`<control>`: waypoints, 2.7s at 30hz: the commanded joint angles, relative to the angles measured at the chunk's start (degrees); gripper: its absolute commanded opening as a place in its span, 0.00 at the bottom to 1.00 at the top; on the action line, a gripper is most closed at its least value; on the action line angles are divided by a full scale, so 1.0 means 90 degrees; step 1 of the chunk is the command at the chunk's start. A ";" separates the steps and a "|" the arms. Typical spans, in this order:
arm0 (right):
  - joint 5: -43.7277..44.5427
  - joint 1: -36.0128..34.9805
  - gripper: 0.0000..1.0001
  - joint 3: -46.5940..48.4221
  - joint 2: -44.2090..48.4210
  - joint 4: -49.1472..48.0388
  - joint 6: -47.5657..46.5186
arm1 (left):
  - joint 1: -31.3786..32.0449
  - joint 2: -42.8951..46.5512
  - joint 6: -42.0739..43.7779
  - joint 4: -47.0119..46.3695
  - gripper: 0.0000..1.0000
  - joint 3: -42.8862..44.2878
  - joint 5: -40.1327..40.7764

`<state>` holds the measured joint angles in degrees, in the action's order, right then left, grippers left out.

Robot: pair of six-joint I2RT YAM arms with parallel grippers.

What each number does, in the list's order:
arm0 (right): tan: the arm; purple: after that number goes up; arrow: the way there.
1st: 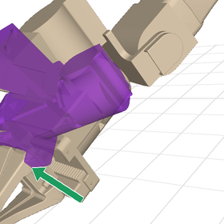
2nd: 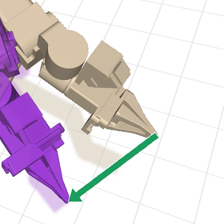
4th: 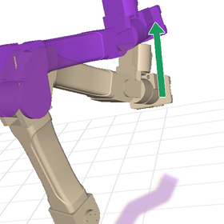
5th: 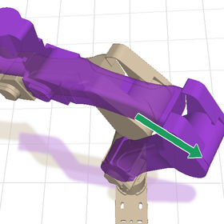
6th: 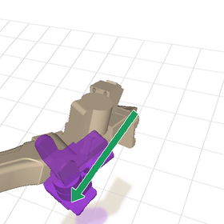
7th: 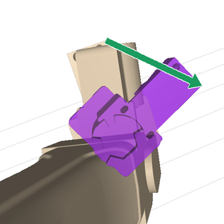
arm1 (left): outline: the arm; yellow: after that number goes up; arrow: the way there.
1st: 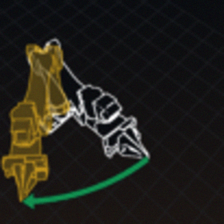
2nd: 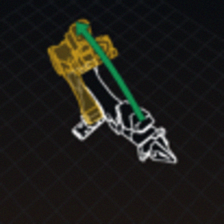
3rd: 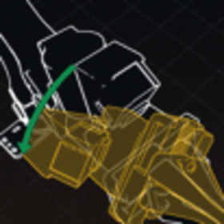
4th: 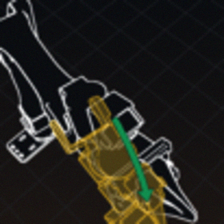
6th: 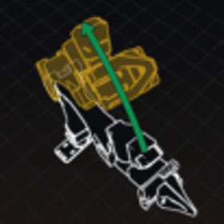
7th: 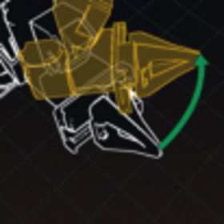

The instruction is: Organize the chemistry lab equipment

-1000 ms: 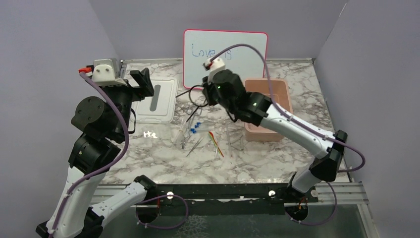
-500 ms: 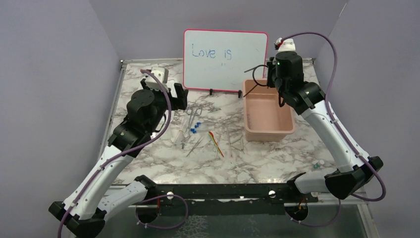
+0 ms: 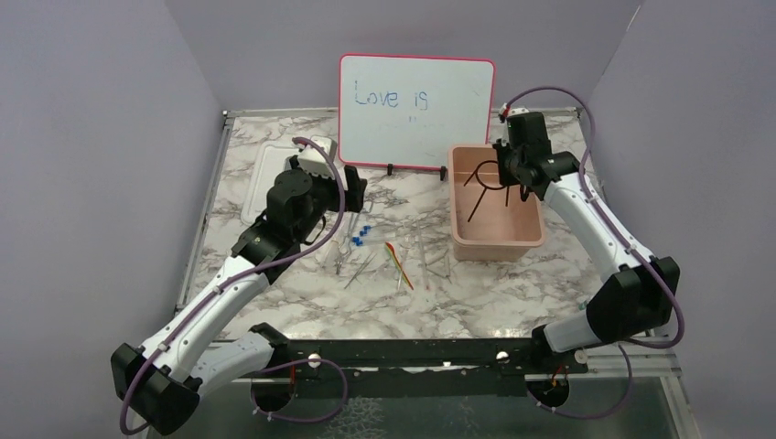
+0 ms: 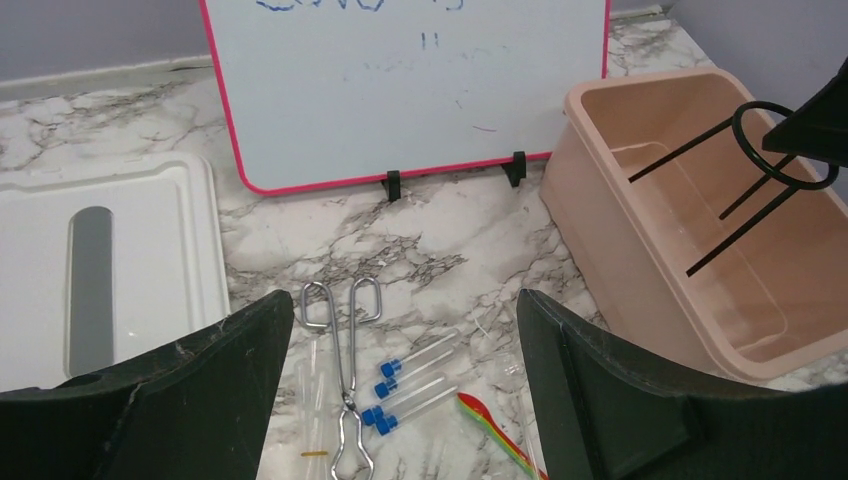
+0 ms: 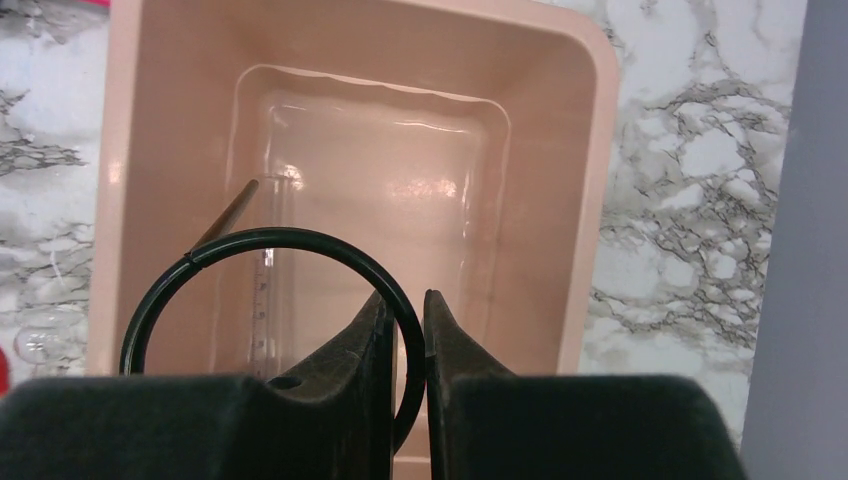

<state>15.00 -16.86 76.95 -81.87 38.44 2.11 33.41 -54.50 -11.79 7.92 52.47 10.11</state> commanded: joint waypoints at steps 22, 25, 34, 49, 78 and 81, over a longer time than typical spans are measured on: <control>-0.0339 0.0608 0.04 -0.0319 -0.1708 -0.2262 -0.0946 | 0.0007 -0.1007 -0.0001 -0.0685 0.85 -0.0059 -0.0402; -0.0358 0.0611 0.10 -0.0358 -0.1805 -0.2339 -0.0933 | 0.0009 -0.1041 0.0001 -0.0685 0.85 -0.0060 -0.0401; -0.0450 0.0619 0.41 -0.0629 -0.1412 -0.2580 -0.0859 | 0.0009 -0.1025 0.0044 -0.0729 0.85 -0.0130 -0.0391; -0.1680 0.0614 0.50 0.0413 -0.0370 -0.0577 0.0634 | 0.0003 -0.0961 -0.0109 -0.0062 0.99 -0.0058 0.0041; -0.0076 -0.3513 0.49 -0.0460 -0.1095 -0.0664 0.2807 | -0.0007 0.0049 -0.0594 0.0290 0.86 -0.0251 0.1407; 0.0118 -0.3722 0.49 -0.0538 -0.1410 -0.0607 0.3046 | -0.0009 -0.0015 -0.0594 0.0229 0.86 -0.0290 0.1378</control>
<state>9.30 -48.42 73.17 -91.85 30.79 25.82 33.39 -54.26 -16.73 12.14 50.68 21.37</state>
